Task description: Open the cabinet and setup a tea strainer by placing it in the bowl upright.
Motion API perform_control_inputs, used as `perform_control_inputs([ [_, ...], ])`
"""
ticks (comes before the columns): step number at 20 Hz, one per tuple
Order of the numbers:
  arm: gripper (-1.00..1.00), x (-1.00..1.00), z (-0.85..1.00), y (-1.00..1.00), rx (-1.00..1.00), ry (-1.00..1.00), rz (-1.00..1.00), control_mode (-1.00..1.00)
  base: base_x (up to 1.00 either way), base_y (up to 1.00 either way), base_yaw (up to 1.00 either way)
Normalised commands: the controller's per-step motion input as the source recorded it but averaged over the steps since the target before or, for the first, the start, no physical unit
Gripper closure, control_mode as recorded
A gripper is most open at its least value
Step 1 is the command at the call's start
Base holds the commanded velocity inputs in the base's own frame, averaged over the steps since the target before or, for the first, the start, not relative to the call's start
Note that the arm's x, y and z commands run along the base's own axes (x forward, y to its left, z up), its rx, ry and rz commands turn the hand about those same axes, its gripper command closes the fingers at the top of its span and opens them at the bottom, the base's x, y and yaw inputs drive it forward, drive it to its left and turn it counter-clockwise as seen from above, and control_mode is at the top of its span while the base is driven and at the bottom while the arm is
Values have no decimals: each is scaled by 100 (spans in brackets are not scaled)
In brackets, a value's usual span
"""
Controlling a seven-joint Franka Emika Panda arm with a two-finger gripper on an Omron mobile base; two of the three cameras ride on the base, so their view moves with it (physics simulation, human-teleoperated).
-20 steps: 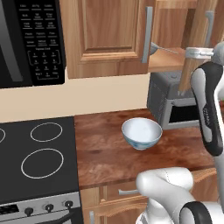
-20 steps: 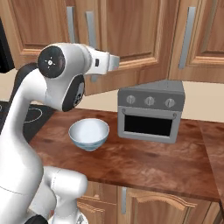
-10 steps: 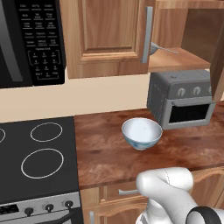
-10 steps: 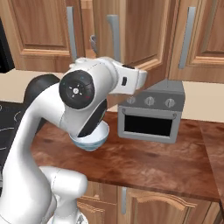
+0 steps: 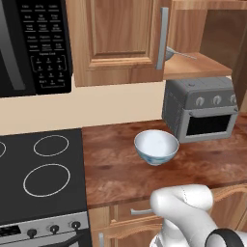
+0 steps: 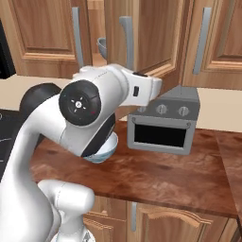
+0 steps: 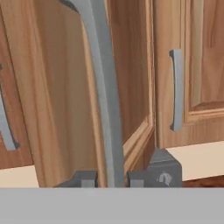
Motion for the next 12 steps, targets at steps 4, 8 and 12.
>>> perform_control_inputs([
  [4, -100, -94, 28, 16, -19, -18, -5, -100, 0, 0, 0],
  [8, -100, -52, 25, 45, -37, -5, -9, -100, 0, 0, 0],
  [12, -100, 1, 0, 57, -50, 35, -11, -100, 0, 0, 0],
])
